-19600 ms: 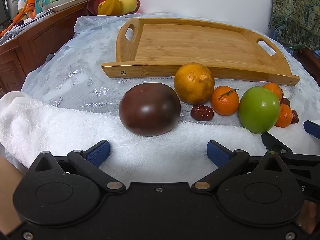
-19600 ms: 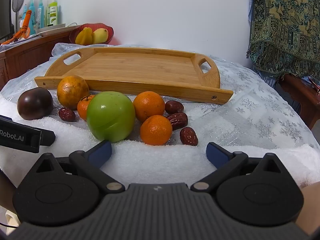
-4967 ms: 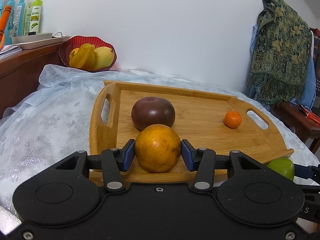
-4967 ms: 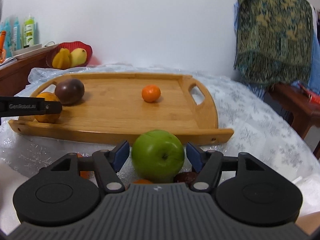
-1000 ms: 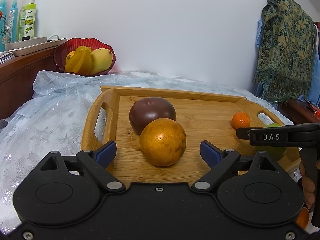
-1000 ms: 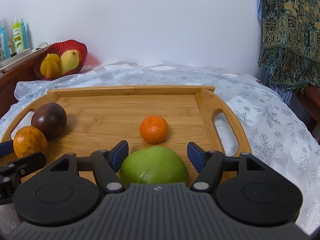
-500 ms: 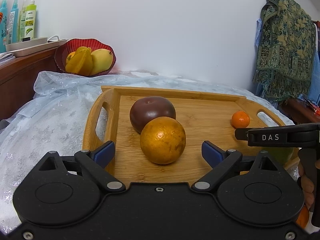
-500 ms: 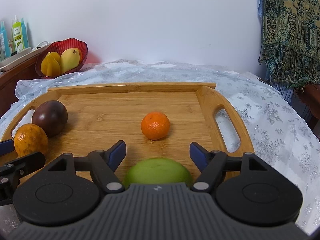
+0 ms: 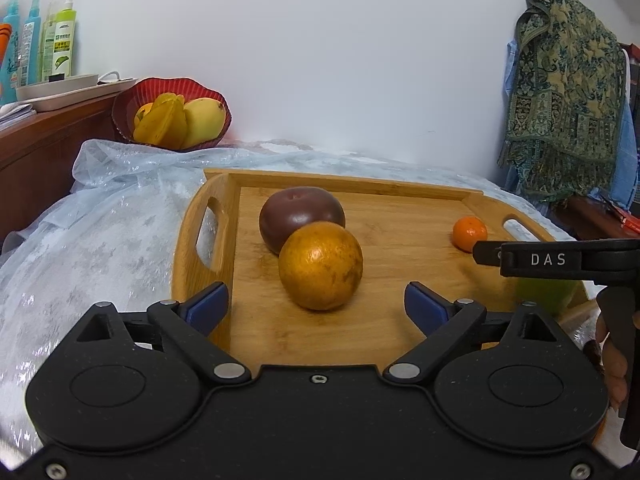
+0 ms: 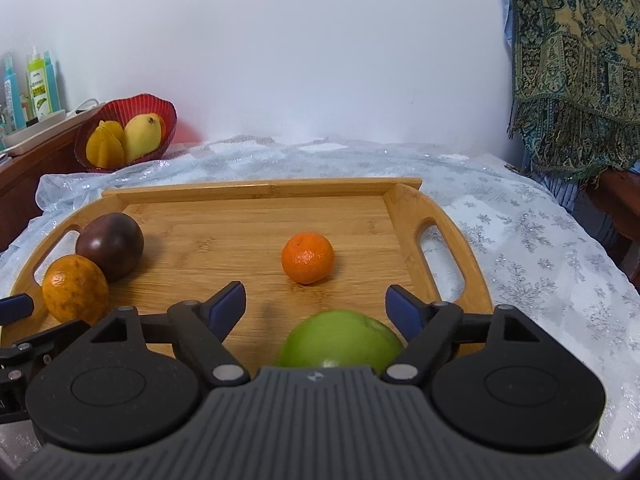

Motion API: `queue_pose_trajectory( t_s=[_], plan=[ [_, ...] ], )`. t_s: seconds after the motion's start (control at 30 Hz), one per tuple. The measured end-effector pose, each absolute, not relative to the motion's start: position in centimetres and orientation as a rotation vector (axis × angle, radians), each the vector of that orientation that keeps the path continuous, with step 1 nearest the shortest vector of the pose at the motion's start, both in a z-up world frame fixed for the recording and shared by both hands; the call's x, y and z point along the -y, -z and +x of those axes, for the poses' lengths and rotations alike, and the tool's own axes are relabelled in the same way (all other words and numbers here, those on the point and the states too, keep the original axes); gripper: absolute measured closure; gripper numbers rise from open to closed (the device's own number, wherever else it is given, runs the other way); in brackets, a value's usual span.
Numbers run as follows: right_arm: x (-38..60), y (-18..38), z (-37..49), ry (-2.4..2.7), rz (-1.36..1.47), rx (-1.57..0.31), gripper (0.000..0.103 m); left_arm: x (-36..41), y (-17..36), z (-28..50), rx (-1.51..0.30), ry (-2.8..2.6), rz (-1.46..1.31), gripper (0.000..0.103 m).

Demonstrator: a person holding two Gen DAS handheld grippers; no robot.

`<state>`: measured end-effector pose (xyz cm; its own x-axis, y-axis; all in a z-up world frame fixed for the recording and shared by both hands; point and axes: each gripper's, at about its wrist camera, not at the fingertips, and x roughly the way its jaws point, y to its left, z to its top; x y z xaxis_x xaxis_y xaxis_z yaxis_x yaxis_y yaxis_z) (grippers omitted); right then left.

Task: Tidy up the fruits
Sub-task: 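Lower the green apple onto the tray and open the right tool, then move both open tools back to the loose fruits beside the tray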

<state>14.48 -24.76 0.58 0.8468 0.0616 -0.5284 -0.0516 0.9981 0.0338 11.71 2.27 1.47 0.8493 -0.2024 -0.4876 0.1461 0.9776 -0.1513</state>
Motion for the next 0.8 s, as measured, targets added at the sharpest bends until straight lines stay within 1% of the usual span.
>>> queue_pose_trajectory(
  t_s=[0.3, 0.8],
  plan=[
    [24.9, -1.5, 10.3, -0.046, 0.007, -0.447, 0.013, -2.4, -1.6, 7.2, -0.499, 0.205, -0.105, 0.006],
    [24.5, 0.3, 2.8, -0.026, 0.007, -0.348, 0.013, -0.4, -1.3, 0.9, -0.406, 0.252, 0.016, 0.004]
  ],
)
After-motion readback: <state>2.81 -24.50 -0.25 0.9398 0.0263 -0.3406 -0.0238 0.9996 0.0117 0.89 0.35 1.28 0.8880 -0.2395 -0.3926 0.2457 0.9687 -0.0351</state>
